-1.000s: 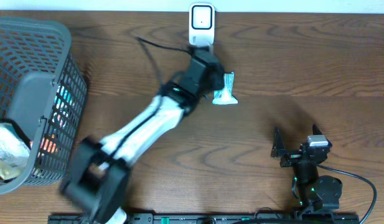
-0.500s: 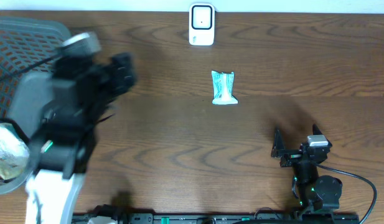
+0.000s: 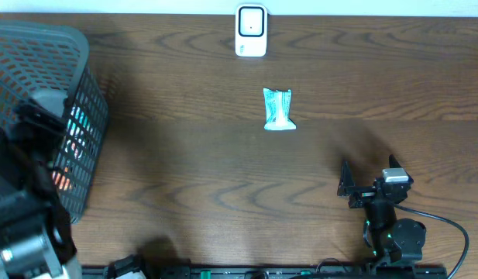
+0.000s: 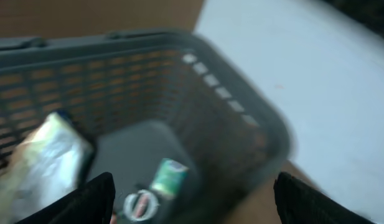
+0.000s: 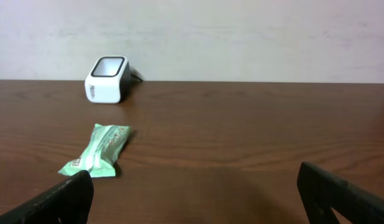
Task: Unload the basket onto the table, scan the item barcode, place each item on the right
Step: 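Return the left gripper into the grey basket, then grasp the white-and-orange snack bag in the basket with the left gripper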
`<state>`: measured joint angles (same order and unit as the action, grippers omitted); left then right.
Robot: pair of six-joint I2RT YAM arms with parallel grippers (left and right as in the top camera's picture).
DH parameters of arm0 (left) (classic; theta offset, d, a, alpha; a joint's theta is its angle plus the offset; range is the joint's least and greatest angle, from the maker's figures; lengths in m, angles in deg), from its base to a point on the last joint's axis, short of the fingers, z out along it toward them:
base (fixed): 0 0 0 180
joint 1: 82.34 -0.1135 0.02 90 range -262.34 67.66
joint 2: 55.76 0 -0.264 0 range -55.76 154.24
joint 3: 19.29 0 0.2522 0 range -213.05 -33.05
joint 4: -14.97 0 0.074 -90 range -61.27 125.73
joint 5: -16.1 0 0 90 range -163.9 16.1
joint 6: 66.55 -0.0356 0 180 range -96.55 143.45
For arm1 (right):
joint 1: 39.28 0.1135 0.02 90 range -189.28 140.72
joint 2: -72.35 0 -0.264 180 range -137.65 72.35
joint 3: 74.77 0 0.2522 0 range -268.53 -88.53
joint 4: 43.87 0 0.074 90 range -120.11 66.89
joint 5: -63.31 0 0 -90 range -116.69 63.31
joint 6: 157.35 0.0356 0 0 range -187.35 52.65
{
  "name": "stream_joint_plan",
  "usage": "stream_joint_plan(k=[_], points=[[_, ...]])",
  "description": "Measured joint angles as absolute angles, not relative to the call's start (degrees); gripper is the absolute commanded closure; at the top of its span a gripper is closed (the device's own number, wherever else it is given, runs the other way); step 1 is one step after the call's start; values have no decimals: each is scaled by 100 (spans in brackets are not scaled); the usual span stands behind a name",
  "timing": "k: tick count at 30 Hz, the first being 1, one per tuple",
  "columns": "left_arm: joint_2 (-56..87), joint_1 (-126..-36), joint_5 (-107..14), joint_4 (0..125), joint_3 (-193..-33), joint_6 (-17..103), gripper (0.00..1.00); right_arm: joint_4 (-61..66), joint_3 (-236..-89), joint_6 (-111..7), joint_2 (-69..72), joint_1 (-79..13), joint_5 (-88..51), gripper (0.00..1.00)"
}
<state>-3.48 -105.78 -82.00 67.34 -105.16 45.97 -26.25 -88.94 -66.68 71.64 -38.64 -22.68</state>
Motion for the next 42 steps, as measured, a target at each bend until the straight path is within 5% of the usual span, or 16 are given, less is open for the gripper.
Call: stream_joint_plan(k=[9, 14, 23, 42], points=[[1772, -11669, -7474, 7698, -11935, 4376, 17, -2625, -8894, -6668, 7162, -3864, -2268, 1], [2681, -12062, -7999, 8302, -12254, 4197, 3, -2625, -8894, -6668, 7164, -3864, -2268, 1], [3221, -12565, -9056, 8514, -12254, 3893, 3, -2623, -8894, -6668, 7164, -3864, -2268, 1], [4285, -13044, -9225, 8339, -11581, 3393, 4, -2623, -8894, -6668, 7164, -3864, -2268, 1]])
